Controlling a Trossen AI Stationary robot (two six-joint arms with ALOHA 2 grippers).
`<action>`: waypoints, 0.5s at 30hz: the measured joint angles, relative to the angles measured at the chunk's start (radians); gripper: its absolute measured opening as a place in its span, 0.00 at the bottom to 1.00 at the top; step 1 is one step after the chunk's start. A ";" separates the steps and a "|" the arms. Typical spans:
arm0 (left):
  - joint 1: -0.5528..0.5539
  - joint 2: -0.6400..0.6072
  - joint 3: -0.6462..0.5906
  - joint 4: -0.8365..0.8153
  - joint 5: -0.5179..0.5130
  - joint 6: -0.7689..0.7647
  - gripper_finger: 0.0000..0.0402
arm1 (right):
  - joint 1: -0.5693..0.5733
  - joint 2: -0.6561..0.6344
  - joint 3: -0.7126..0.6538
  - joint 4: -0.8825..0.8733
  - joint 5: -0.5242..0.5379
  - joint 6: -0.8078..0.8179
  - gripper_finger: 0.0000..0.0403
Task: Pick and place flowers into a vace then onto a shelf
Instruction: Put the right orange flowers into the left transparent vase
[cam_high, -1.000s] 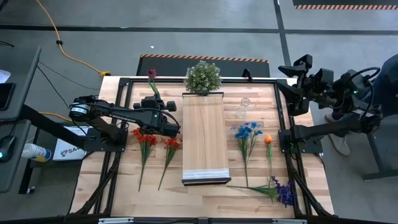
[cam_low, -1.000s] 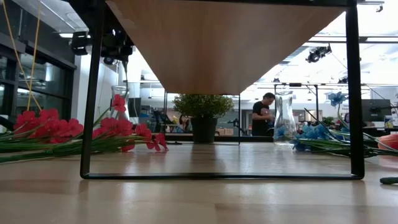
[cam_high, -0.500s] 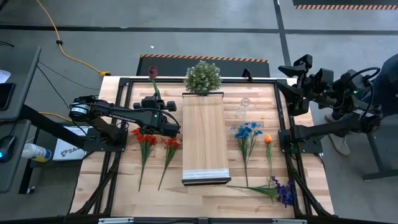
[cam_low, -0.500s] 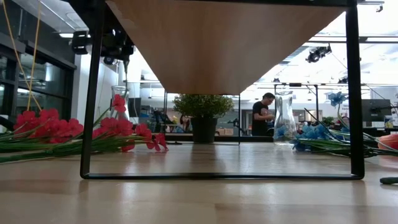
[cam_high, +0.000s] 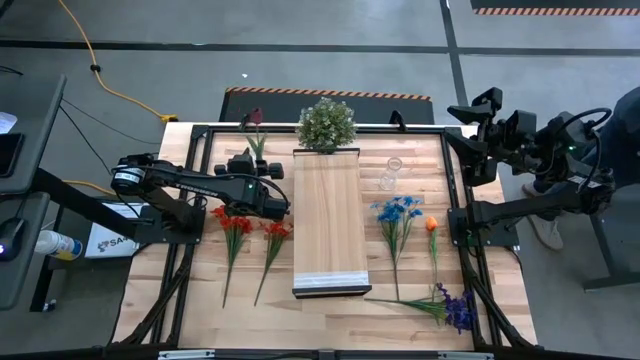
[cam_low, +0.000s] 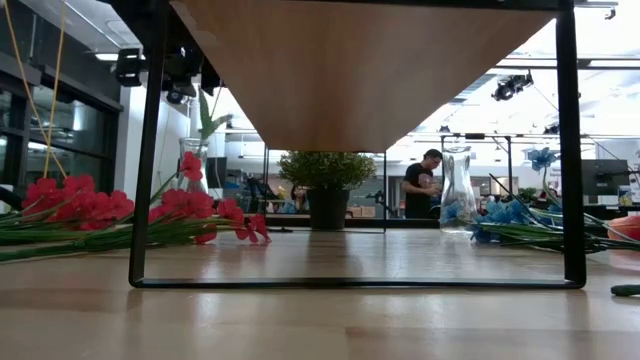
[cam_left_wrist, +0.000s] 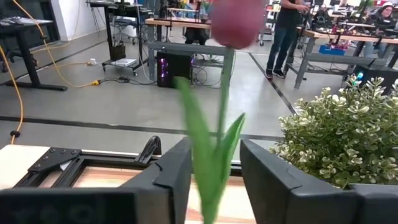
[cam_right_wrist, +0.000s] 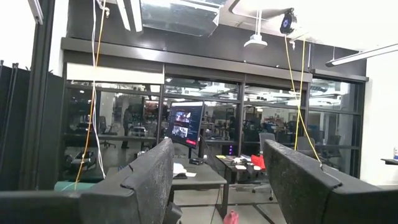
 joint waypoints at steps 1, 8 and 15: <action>0.000 0.000 0.000 0.000 0.000 0.004 0.46 | 0.000 0.000 0.000 0.000 0.000 0.000 0.59; -0.043 -0.007 0.000 -0.018 -0.018 0.107 0.53 | 0.000 0.000 0.000 0.000 0.000 0.000 0.59; -0.141 -0.039 0.002 -0.124 -0.054 0.105 0.56 | 0.000 0.000 0.000 0.000 0.000 -0.005 0.59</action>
